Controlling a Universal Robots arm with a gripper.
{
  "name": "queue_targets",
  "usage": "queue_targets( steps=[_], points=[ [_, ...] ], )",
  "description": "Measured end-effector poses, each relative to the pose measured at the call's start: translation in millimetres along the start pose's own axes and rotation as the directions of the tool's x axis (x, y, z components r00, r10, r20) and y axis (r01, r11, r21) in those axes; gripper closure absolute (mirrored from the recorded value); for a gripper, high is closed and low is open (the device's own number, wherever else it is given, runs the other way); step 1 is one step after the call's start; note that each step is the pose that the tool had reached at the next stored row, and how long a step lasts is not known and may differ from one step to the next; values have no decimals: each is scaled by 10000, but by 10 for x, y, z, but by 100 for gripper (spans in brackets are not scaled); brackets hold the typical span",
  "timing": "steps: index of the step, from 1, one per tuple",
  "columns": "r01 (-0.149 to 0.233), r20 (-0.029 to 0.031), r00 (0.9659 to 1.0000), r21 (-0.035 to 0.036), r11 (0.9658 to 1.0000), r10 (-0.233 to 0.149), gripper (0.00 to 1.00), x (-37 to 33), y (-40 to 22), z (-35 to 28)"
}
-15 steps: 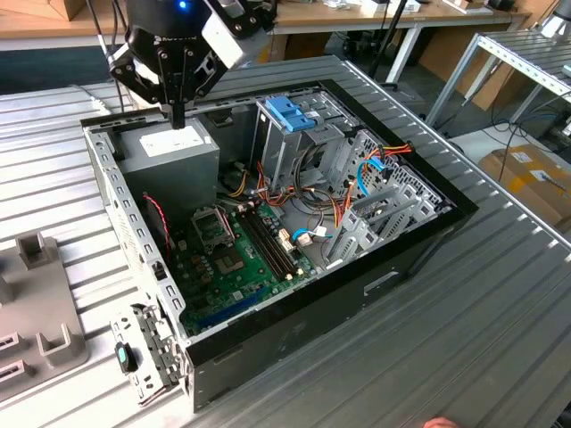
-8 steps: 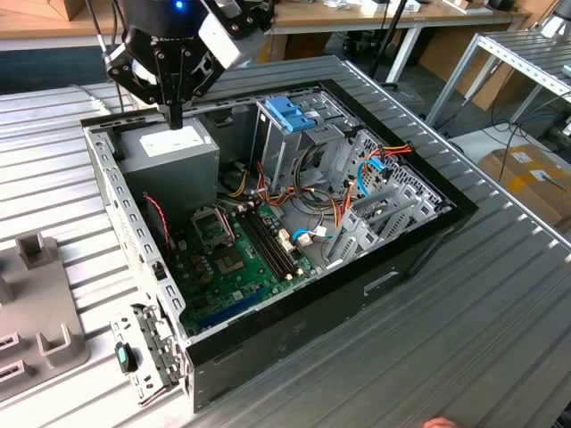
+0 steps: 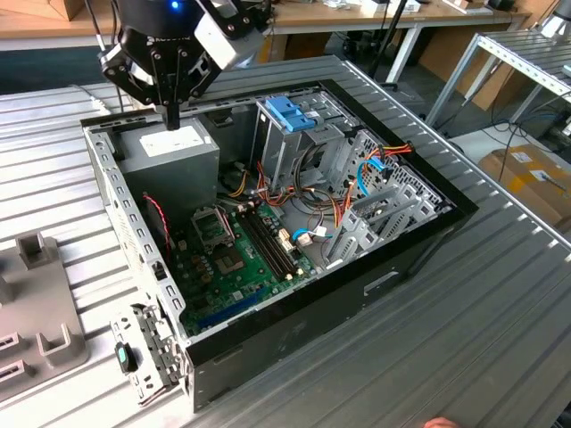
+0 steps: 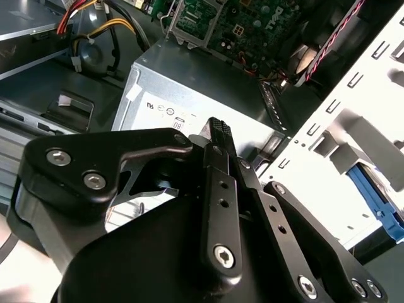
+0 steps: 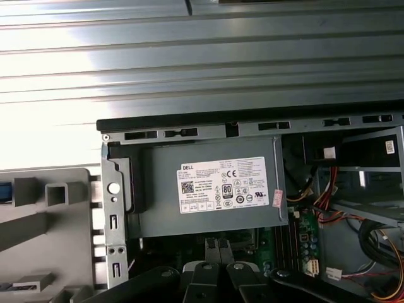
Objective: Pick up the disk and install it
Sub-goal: 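Reach for the disk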
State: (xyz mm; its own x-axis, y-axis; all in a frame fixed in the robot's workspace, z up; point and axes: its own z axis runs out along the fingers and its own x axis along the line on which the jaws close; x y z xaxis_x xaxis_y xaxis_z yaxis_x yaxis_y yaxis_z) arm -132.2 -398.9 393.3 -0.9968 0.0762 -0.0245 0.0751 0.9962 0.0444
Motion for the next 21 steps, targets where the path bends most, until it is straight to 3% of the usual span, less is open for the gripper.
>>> queue_targets(
  steps=[21],
  points=[
    [0,0,10000,0,10000,0,89,100,-8,-2]
  ],
)
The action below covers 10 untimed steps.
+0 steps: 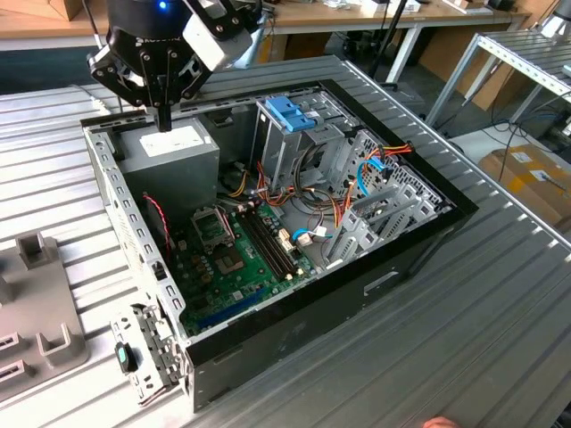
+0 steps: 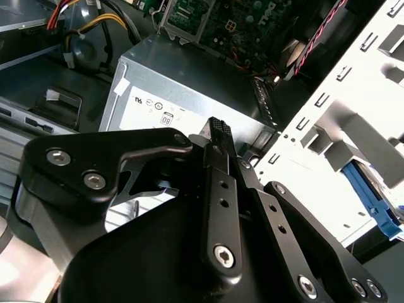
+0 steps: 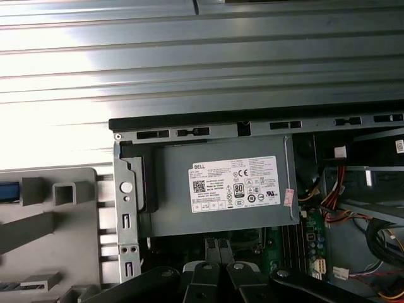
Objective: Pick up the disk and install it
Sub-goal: 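Reach for the disk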
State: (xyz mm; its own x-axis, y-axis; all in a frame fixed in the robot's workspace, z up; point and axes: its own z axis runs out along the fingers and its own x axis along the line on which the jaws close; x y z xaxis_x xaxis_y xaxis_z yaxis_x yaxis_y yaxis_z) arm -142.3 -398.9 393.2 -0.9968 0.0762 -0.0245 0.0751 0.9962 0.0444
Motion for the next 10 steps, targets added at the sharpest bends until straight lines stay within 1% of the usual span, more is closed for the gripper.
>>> queue_targets(
  steps=[7,10],
  points=[
    [0,0,10000,0,10000,0,89,42,-3,0],
    [0,-1,10000,1,10000,0,89,71,-5,0]
  ],
)
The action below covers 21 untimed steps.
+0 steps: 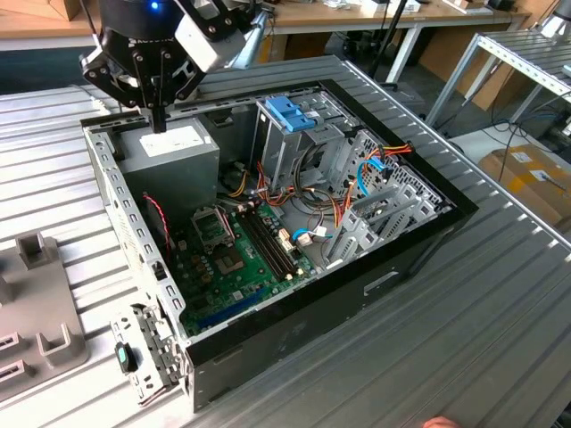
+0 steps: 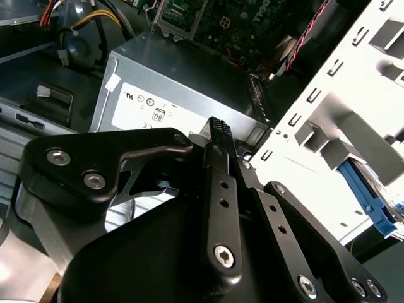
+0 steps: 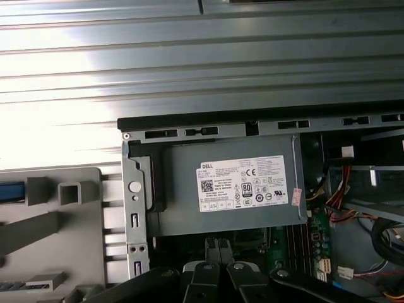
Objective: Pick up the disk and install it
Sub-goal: 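Reach for the disk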
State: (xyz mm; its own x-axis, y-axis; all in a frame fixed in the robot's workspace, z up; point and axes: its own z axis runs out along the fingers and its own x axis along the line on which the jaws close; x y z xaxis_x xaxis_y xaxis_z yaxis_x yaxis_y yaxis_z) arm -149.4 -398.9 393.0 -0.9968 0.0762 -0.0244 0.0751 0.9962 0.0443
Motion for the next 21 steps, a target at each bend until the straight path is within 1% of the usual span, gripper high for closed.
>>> queue_targets(
  steps=[21],
  points=[
    [0,1,10000,-1,10000,0,89,176,-14,8]
  ],
)
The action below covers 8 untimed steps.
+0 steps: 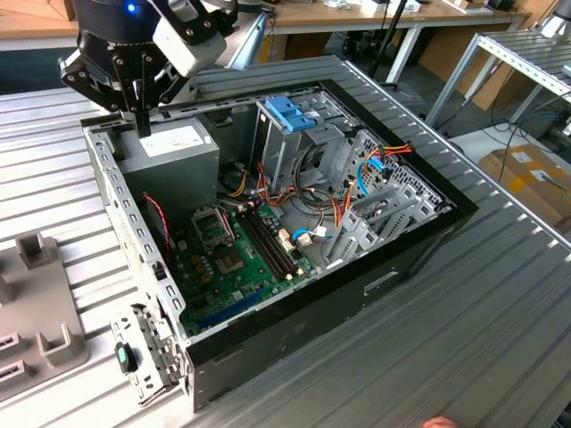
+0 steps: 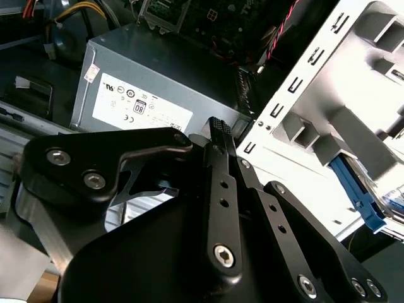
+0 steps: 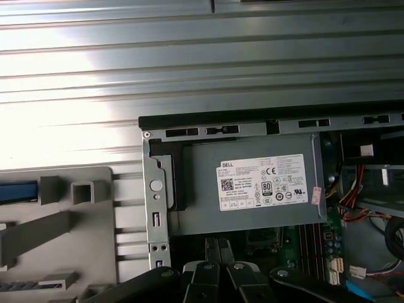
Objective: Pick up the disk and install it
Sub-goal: 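Reach for the disk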
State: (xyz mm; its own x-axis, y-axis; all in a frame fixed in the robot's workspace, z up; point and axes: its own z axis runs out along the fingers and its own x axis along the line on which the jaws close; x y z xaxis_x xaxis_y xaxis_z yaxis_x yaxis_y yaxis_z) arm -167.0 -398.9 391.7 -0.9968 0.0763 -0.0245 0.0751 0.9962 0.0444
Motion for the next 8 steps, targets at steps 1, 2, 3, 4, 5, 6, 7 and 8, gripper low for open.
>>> queue_targets(
  steps=[1,2,3,4,5,6,7,8],
  points=[
    [0,0,10000,1,10000,0,89,7,-1,0],
    [0,0,10000,1,10000,0,89,15,-1,1],
    [0,0,10000,0,10000,0,89,28,-2,2],
    [0,0,10000,0,10000,0,89,39,-3,4],
    [0,0,10000,1,10000,0,89,47,-4,4],
    [1,-1,10000,1,10000,-1,89,55,-5,4],
    [1,0,10000,1,10000,-1,89,64,-5,6],
    [0,-1,10000,1,10000,0,89,73,-6,6]
  ],
)
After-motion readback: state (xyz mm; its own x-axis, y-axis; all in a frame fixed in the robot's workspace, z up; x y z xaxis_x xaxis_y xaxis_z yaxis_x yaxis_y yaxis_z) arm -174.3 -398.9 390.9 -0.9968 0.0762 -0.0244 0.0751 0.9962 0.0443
